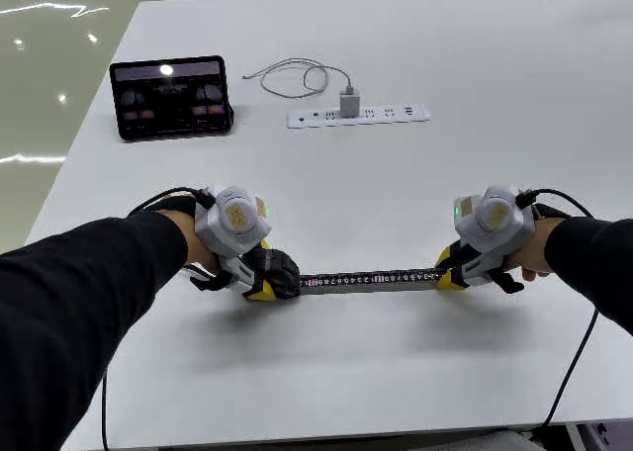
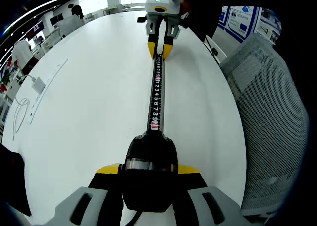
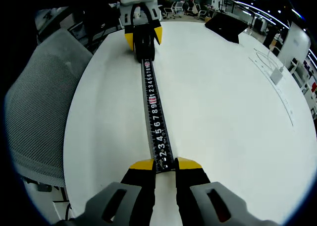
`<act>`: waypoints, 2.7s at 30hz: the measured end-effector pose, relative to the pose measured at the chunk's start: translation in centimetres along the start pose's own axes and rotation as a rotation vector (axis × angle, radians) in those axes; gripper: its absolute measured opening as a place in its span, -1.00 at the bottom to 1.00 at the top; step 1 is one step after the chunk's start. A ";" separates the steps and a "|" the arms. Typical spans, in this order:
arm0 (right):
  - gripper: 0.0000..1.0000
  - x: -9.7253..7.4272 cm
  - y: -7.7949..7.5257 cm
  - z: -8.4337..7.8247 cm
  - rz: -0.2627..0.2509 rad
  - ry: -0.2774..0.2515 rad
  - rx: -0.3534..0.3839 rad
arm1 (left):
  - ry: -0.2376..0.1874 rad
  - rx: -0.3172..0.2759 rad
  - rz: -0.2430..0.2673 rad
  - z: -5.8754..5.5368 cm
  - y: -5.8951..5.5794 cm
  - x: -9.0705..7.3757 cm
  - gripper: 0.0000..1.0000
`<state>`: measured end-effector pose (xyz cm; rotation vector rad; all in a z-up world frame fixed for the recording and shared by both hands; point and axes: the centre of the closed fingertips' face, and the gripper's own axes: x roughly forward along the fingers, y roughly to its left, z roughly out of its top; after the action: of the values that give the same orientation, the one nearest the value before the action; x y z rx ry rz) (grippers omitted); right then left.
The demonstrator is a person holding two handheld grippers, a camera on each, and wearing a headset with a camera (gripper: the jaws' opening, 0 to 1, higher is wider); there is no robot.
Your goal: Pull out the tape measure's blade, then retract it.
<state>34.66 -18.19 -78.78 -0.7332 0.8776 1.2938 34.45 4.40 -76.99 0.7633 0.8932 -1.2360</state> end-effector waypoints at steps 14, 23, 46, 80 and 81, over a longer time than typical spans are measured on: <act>-0.80 -0.5 -0.1 -0.6 -0.003 0.004 0.013 | -0.003 0.001 0.003 0.0 0.1 0.1 -0.31; -0.80 -0.7 -0.1 -1.0 -0.006 0.011 0.013 | -0.004 0.002 0.004 -0.1 0.2 0.1 -0.31; -0.79 -0.7 -0.2 -1.1 -0.002 0.018 0.022 | -0.003 0.004 0.007 -0.1 0.3 0.3 -0.31; -0.74 -0.3 -0.7 -1.3 -0.021 0.081 -0.095 | -0.014 0.033 0.006 0.1 0.4 0.2 -0.28; -0.73 -0.3 -0.7 -1.3 -0.025 0.080 -0.092 | -0.012 0.030 0.005 0.1 0.4 0.2 -0.28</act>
<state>35.15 -19.57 -79.18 -0.8705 0.8747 1.2962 34.89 4.33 -77.13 0.7813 0.8643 -1.2507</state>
